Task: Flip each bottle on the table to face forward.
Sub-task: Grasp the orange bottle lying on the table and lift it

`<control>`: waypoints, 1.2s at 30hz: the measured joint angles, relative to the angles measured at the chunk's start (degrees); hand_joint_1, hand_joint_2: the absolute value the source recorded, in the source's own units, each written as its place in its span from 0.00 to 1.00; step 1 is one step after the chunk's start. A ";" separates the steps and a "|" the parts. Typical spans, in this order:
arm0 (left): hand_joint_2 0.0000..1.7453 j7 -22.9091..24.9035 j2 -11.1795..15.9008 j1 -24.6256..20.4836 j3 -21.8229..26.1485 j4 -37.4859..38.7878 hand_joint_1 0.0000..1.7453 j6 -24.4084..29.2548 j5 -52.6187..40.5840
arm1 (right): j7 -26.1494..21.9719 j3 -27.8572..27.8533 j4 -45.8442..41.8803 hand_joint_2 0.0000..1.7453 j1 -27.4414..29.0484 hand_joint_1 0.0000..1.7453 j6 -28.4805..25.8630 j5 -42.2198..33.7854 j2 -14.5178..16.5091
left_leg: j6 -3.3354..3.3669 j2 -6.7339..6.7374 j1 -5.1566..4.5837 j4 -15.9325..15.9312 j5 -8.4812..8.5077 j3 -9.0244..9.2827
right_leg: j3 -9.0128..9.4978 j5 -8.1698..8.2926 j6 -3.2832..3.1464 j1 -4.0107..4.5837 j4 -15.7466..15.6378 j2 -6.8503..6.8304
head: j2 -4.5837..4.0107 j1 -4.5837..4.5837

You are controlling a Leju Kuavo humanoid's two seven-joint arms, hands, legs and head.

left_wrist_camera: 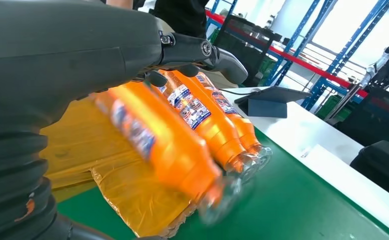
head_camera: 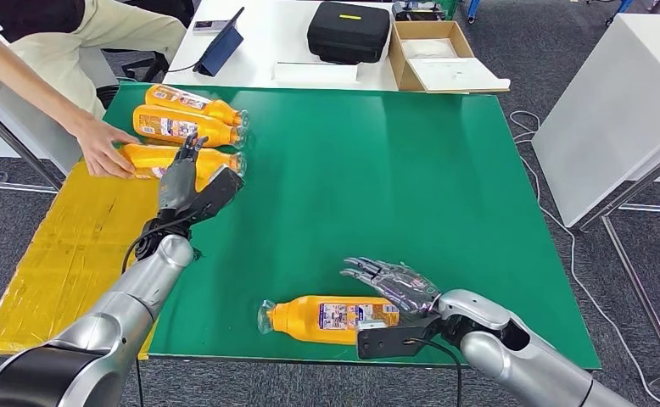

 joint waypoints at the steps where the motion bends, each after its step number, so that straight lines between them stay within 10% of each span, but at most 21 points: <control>1: 1.00 -0.02 0.00 -0.03 0.00 0.01 0.00 -0.03 0.08 | 0.30 0.19 0.09 1.00 -0.05 0.00 -0.06 0.01 -0.01 | 0.00 0.00 0.00 0.00 0.00 0.00 | 0.00 0.00 0.00 0.00 0.00 0.00 | 0.00 0.00; 36: 1.00 0.35 -0.48 -0.66 -0.47 -0.01 0.00 -0.03 4.21 | 6.95 3.84 12.13 1.00 1.55 0.00 -10.93 10.83 8.46 | 0.00 0.01 0.01 0.00 0.00 0.01 | 0.00 0.00 -0.01 0.00 0.00 0.00 | 0.00 0.01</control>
